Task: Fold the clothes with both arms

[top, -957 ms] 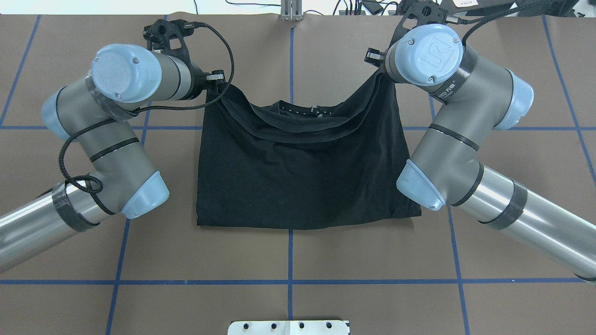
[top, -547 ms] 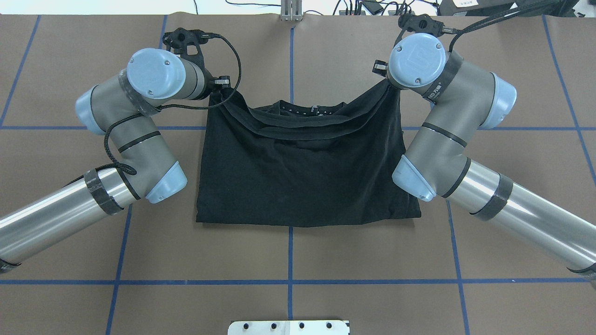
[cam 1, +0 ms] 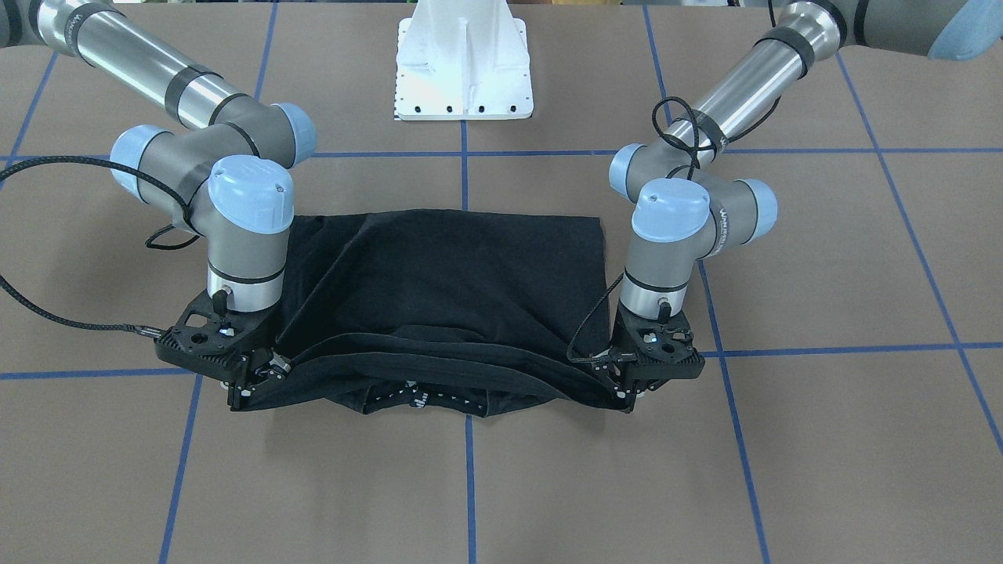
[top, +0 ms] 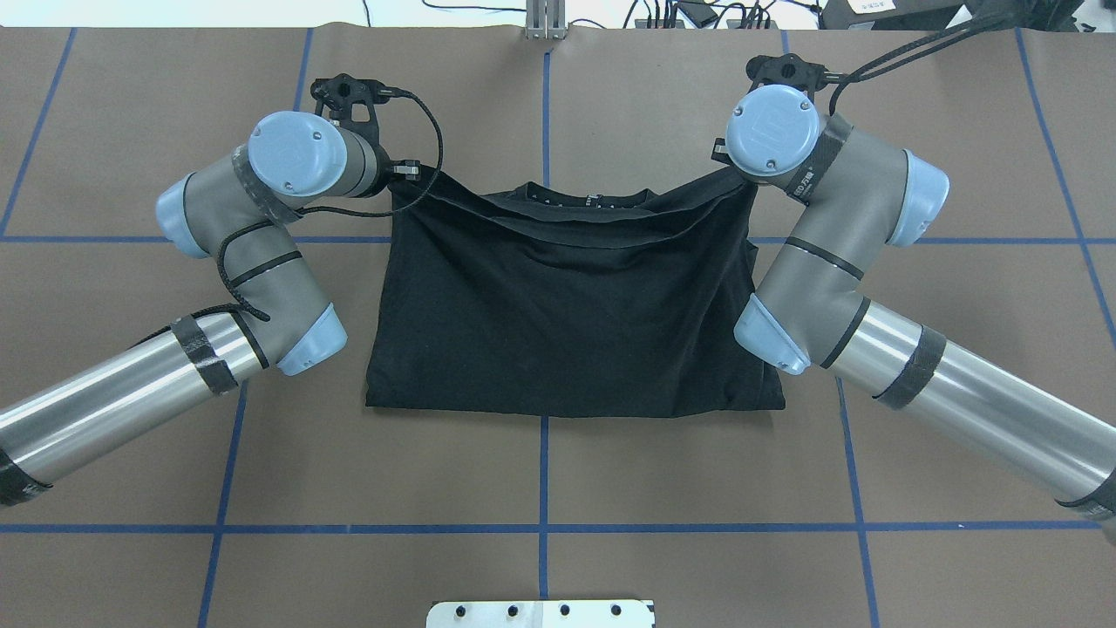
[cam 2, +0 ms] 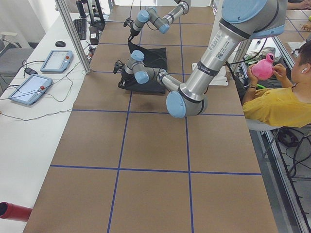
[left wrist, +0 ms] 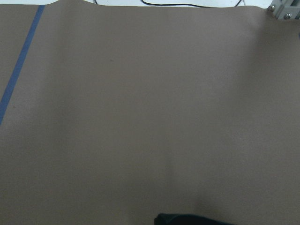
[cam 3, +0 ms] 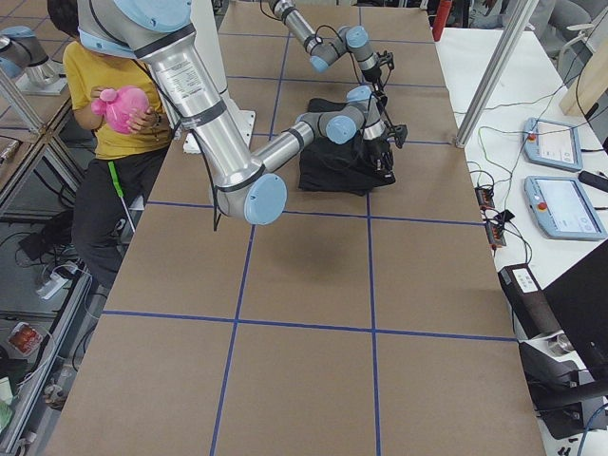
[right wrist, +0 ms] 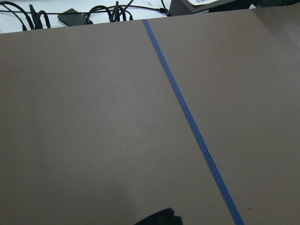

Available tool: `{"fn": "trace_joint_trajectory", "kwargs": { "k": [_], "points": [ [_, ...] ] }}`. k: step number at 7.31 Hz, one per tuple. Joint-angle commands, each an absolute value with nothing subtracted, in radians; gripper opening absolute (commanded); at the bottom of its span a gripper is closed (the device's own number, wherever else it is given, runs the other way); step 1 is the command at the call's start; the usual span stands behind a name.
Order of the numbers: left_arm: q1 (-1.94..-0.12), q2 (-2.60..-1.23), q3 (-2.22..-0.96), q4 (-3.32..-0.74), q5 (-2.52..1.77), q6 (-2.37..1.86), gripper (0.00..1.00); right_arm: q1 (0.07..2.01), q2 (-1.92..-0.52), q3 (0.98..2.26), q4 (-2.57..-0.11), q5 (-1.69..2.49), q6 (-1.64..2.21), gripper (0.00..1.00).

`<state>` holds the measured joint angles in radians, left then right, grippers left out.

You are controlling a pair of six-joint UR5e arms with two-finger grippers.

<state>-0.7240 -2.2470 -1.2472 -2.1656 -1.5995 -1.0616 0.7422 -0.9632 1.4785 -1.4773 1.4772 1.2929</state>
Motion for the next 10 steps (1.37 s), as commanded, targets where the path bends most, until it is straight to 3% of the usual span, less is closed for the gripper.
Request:
{"fn": "trace_joint_trajectory", "kwargs": {
  "k": [1,2,3,5,8,10],
  "points": [
    [-0.724,-2.247,-1.241,-2.175,-1.603,-1.04,0.0,0.733,-0.963,1.468,-1.479,1.477,1.273,0.0],
    [-0.727,-2.247,-1.247,-2.216,-1.608,-1.04,0.14,0.733,-0.956,1.468,-1.479,1.489,1.256,0.15],
    [-0.741,-2.243,-1.25,-2.277,-1.635,-1.01,0.99,0.741,-0.956,1.47,-1.476,1.529,1.22,0.98],
    [-0.759,-2.227,-1.314,-2.286,-1.725,-0.928,1.0,0.816,-0.937,1.486,-1.476,1.689,1.069,0.99],
    [-0.755,-2.006,-1.625,-2.293,-1.79,-0.85,1.0,0.833,-1.032,1.635,-1.476,1.741,0.994,0.99],
    [-0.742,-1.961,-1.667,-2.304,-1.778,-1.043,1.0,0.833,-1.049,1.67,-1.477,1.741,0.996,0.99]
  ]
}}
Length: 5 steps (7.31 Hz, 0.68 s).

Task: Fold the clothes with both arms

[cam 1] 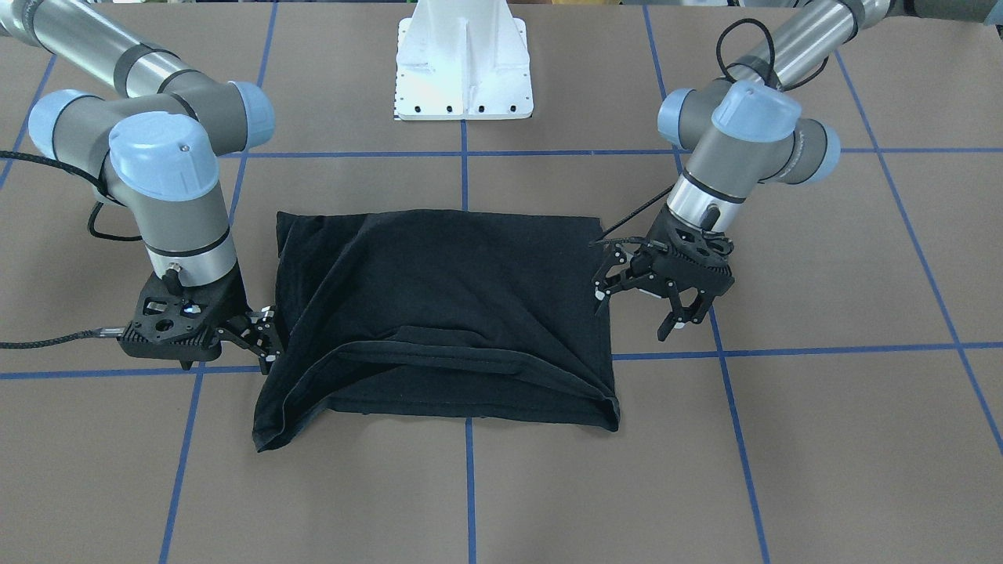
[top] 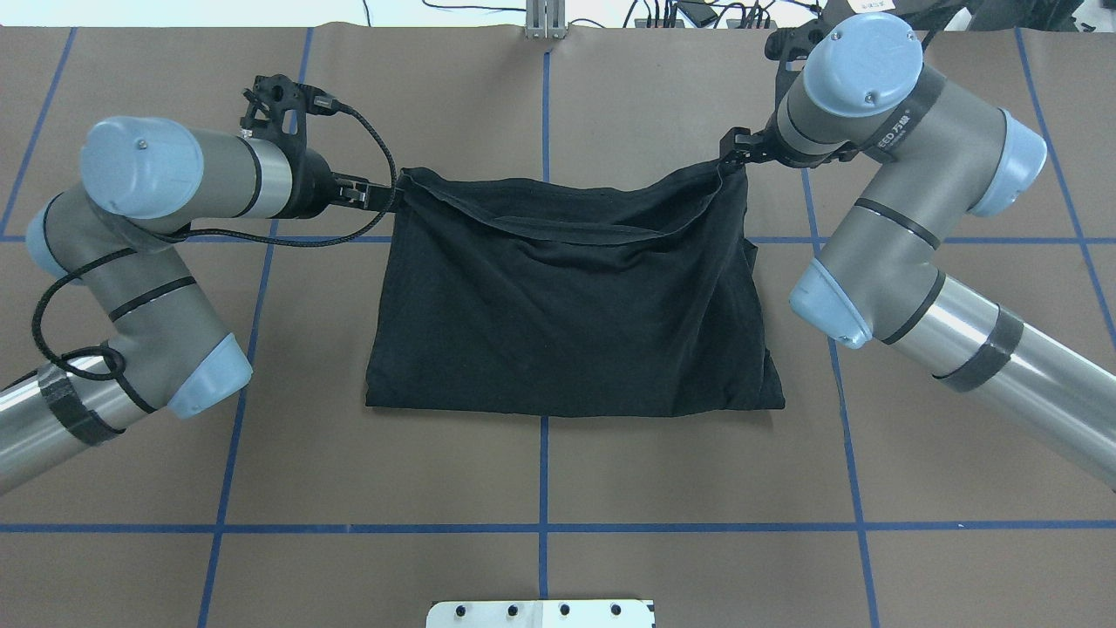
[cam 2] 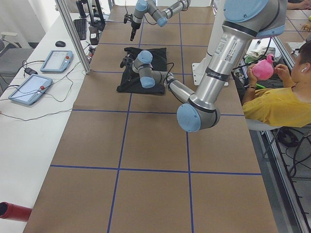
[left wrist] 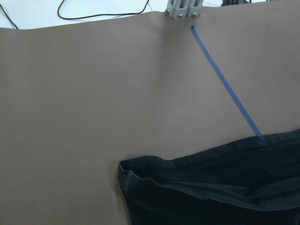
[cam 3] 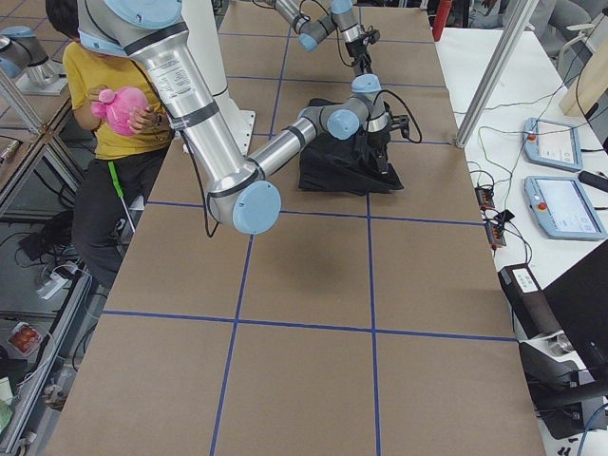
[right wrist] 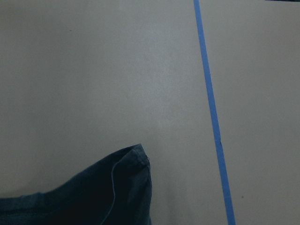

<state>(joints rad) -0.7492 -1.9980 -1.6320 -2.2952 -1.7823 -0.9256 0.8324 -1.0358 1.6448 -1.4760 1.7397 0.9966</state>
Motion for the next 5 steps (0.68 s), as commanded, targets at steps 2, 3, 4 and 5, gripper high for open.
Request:
{"fn": "trace_joint_trajectory", "kwargs": {
  "k": [2,3,4,5],
  "points": [
    [-0.674,-1.857,-1.684,-2.397,-1.779,-1.049,1.0,0.83,-1.052,1.683,-1.476,1.741,0.999,0.99],
    [-0.616,-1.823,-1.684,-2.434,-1.776,-1.049,1.0,0.828,-1.052,1.698,-1.476,1.741,0.999,0.99],
    [-0.56,-1.8,-1.69,-2.448,-1.772,-1.054,1.0,0.827,-1.052,1.698,-1.476,1.741,0.999,0.99],
    [-0.525,-1.775,-1.698,-2.468,-1.769,-1.057,1.0,0.827,-1.052,1.697,-1.476,1.741,1.0,0.99]
  ]
}}
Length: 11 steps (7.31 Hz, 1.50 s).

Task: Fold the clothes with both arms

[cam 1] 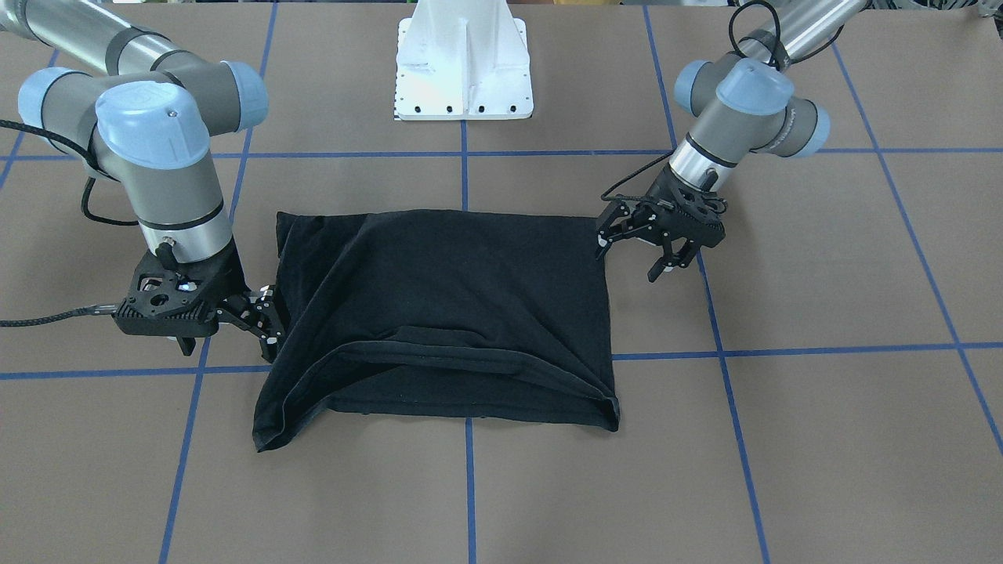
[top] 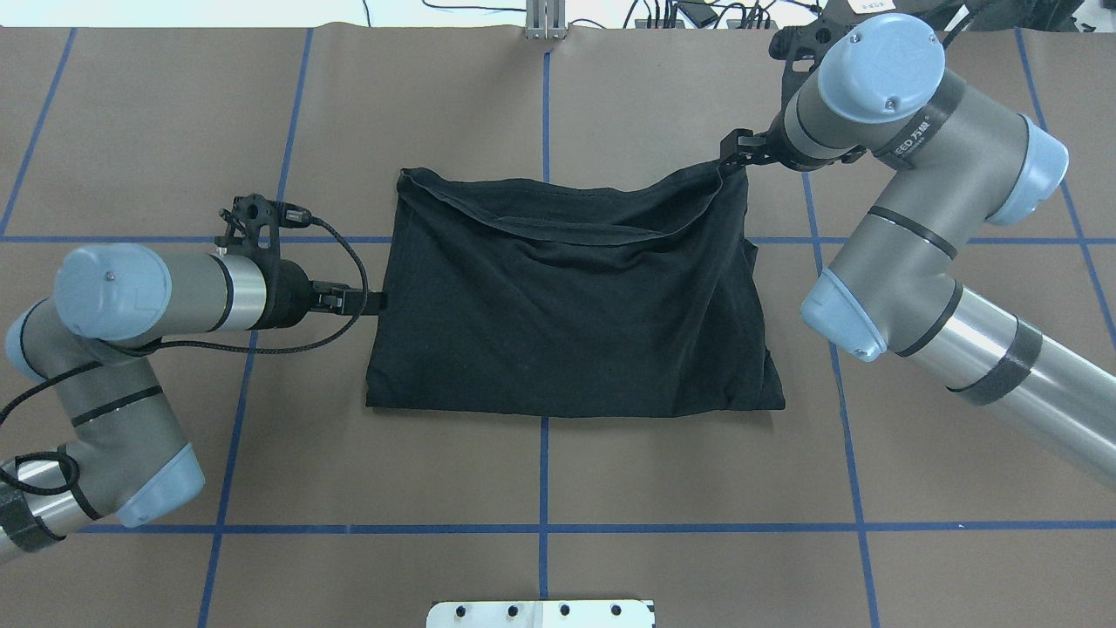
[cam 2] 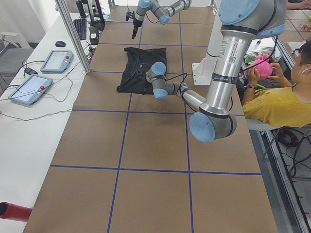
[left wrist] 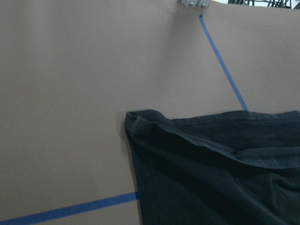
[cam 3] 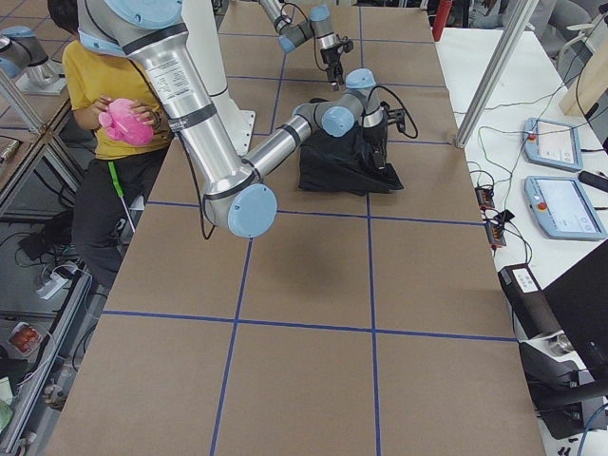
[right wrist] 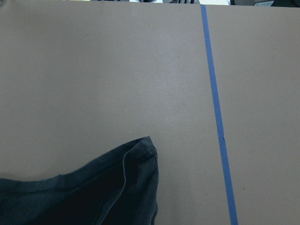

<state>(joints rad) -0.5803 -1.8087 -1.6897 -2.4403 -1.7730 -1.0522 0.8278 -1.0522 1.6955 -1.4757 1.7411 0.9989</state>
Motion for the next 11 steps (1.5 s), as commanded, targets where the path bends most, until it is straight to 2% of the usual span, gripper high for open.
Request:
{"fn": "trace_joint_trajectory", "kwargs": {
  "k": [1,2,3,4,5,10,11],
  "points": [
    [-0.494,-1.764,-1.709,-2.479,-1.767,-1.098,1.0,0.827,-1.052,1.698,-1.476,1.741,1.0,0.99],
    [-0.453,-1.764,-1.719,-2.479,-1.735,-1.141,0.97,0.827,-1.052,1.706,-1.476,1.741,1.002,0.99],
    [-0.425,-1.764,-1.73,-2.479,-1.724,-1.179,0.76,0.827,-1.054,1.707,-1.477,1.741,1.002,0.99],
    [-0.413,-1.766,-1.73,-2.479,-1.724,-1.184,0.66,0.827,-1.054,1.706,-1.476,1.741,1.002,0.99],
    [-0.413,-1.764,-1.729,-2.479,-1.724,-1.184,0.63,0.827,-1.054,1.706,-1.477,1.74,1.002,0.99],
    [-0.414,-1.73,-1.729,-2.479,-1.723,-1.184,0.64,0.821,-1.054,1.706,-1.476,1.74,1.006,0.99],
    [-0.414,-1.733,-1.729,-2.479,-1.723,-1.184,0.58,0.821,-1.054,1.707,-1.476,1.74,1.008,0.99]
  ]
}}
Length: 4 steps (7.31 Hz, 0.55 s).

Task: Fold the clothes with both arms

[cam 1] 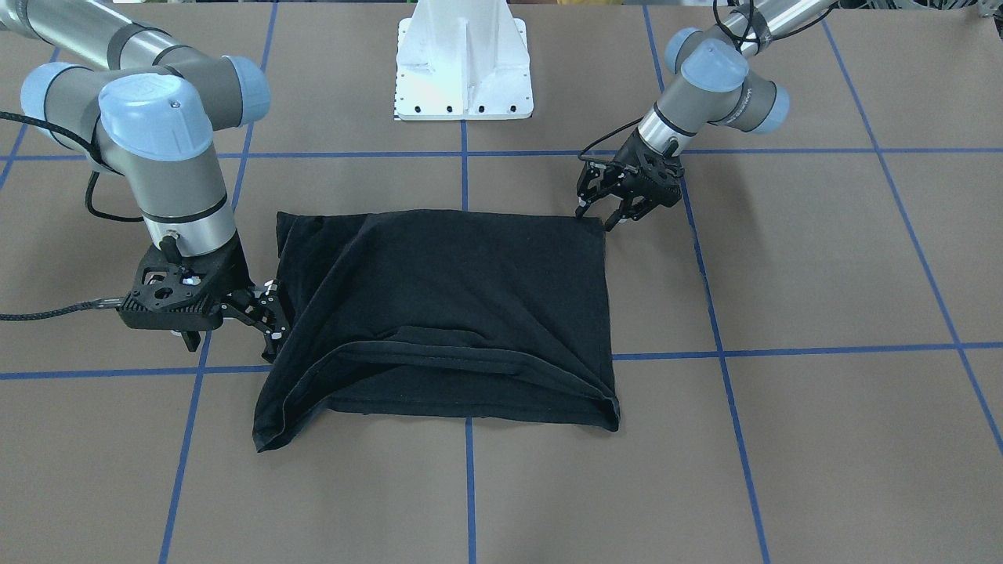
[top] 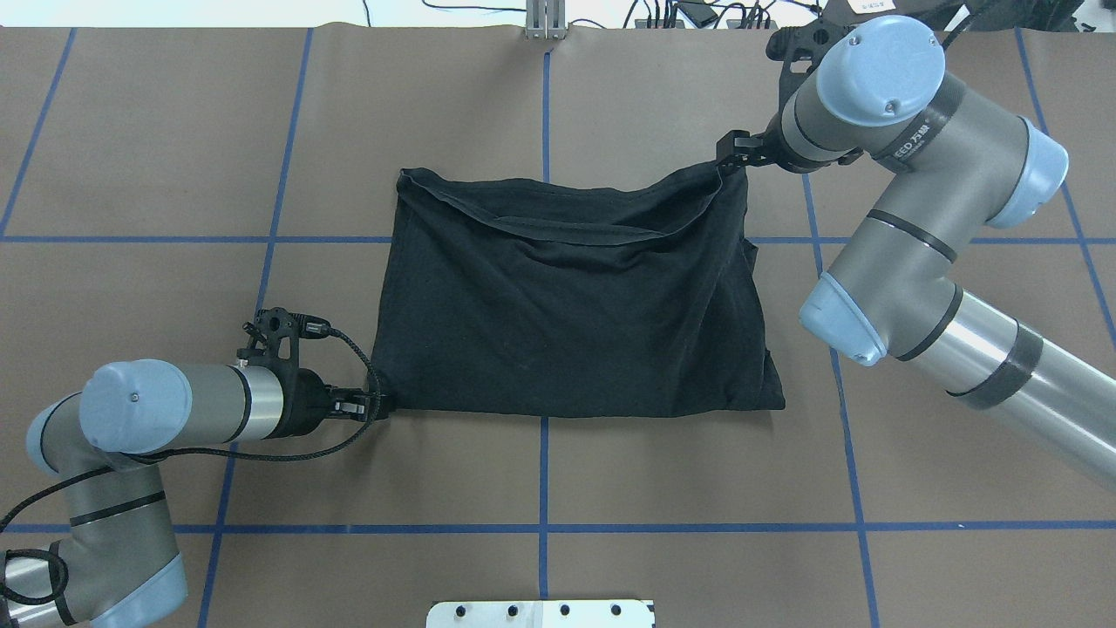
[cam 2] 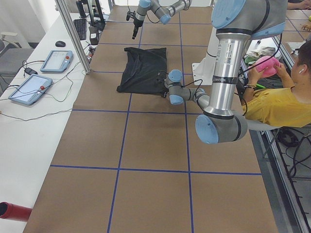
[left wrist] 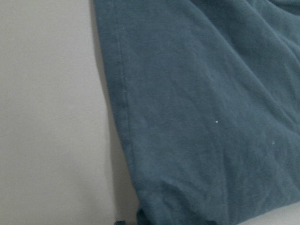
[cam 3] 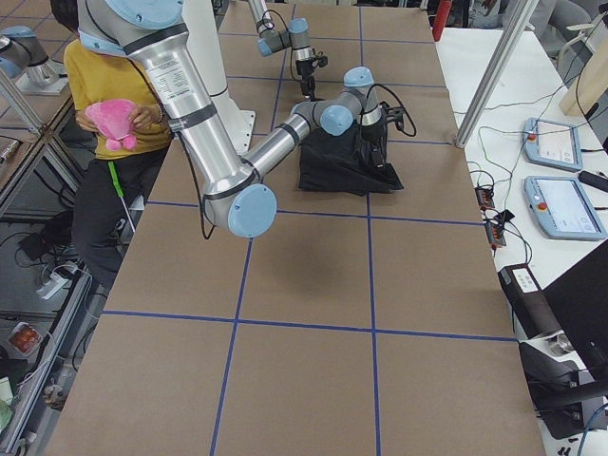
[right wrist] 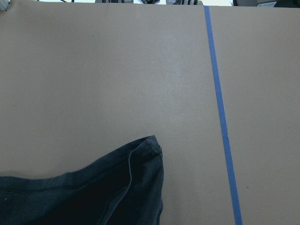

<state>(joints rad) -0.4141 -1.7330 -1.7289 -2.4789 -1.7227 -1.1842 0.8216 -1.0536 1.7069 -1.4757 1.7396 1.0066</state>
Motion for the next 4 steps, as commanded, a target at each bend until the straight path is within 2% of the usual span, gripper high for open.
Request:
{"fn": "trace_joint_trajectory", "kwargs": {
  "k": [1,2,3,4],
  "points": [
    [-0.414,-1.738,-1.729,-2.479,-1.721,-1.184,0.39,0.821,-1.054,1.707,-1.476,1.74,1.006,0.99],
    [-0.414,-1.738,-1.729,-2.479,-1.721,-1.184,0.23,0.821,-1.054,1.707,-1.476,1.738,1.006,0.99],
    [-0.414,-1.736,-1.729,-2.479,-1.721,-1.184,0.15,0.821,-1.054,1.706,-1.477,1.74,1.006,0.99],
    [-0.414,-1.735,-1.729,-2.479,-1.71,-1.184,0.0,0.821,-1.054,1.706,-1.477,1.74,1.006,0.99]
  ]
}}
